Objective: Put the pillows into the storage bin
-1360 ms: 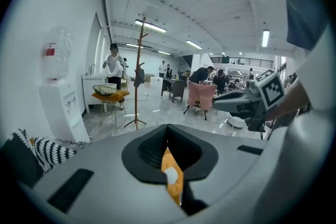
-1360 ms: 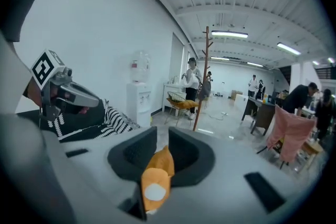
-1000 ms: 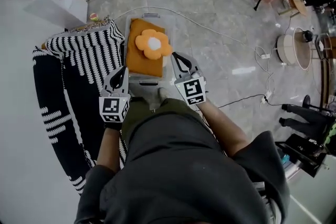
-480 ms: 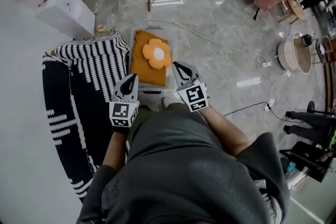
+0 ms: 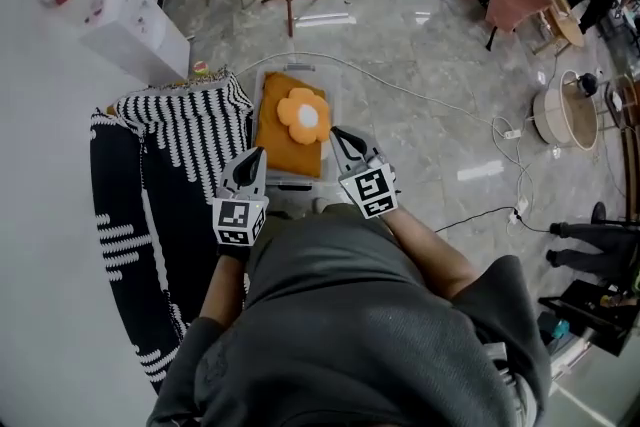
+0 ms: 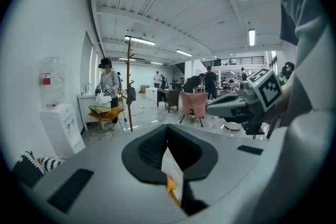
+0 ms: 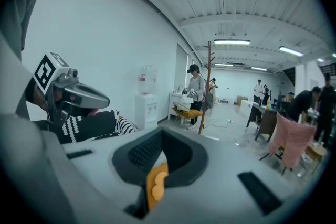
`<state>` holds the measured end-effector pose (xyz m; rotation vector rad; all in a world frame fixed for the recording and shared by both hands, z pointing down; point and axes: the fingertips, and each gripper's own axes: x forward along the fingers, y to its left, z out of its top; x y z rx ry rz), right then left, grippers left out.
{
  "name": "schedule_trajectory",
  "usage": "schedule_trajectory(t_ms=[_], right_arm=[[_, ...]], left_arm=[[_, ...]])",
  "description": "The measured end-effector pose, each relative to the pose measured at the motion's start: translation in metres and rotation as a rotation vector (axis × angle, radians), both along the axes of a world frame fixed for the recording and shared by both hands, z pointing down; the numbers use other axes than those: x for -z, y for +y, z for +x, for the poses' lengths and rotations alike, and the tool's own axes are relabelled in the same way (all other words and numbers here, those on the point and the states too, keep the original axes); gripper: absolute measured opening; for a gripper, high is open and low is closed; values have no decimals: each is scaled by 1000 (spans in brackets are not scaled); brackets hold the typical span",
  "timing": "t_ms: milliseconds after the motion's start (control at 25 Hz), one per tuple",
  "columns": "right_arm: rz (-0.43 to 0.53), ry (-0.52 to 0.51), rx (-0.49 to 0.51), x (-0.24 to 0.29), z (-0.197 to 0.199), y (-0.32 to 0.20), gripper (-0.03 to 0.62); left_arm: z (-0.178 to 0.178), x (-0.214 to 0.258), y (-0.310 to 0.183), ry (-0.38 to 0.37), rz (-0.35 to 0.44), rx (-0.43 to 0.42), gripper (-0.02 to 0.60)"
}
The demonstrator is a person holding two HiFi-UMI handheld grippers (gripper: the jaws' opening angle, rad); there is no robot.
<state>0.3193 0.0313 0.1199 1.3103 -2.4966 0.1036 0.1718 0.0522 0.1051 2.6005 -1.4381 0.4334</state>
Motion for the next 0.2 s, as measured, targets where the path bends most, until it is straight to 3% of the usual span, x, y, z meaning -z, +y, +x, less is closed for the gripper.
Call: schedule_trajectory(t_ms=[200], right_arm=[[-2, 2, 17, 1, 1, 0, 0]], left_arm=[[3, 2, 2, -7, 4, 7, 3]])
